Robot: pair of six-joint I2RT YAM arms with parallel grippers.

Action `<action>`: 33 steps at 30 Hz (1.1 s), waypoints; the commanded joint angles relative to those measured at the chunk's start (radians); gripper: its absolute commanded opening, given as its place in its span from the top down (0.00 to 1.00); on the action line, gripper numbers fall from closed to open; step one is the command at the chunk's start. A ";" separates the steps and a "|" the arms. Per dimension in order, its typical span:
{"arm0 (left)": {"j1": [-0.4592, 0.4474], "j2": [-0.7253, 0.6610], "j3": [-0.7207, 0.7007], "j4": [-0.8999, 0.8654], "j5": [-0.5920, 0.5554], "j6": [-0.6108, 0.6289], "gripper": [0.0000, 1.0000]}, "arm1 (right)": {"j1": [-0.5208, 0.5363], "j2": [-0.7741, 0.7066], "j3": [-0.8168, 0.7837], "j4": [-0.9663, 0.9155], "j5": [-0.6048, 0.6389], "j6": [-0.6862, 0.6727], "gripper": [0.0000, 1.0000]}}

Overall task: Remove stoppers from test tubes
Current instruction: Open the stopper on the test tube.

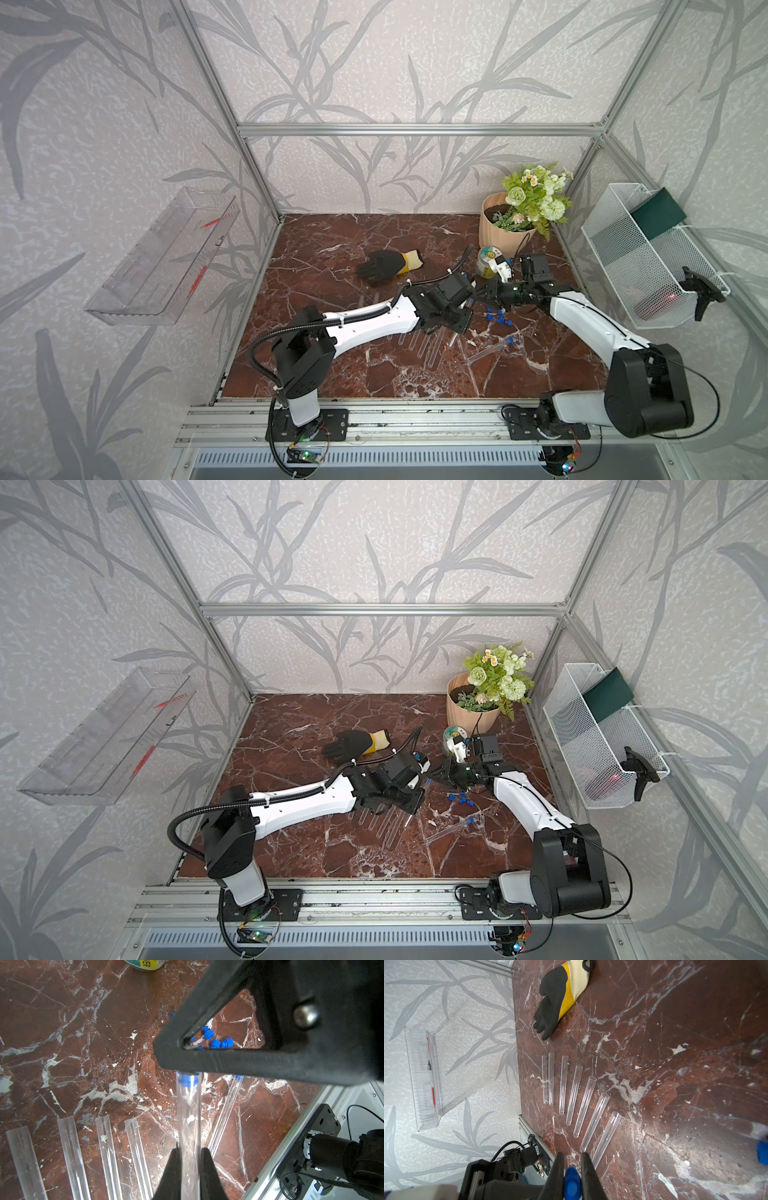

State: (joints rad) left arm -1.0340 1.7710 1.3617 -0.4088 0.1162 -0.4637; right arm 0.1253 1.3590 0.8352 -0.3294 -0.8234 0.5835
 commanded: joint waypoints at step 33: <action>-0.033 0.020 0.002 -0.096 0.048 0.032 0.93 | -0.064 0.031 0.096 0.012 0.036 -0.036 1.00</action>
State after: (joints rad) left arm -1.0698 1.7863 1.3613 -0.4812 0.1596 -0.4446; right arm 0.0650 1.3846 0.9039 -0.3225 -0.7990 0.5686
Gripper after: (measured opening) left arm 0.135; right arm 0.140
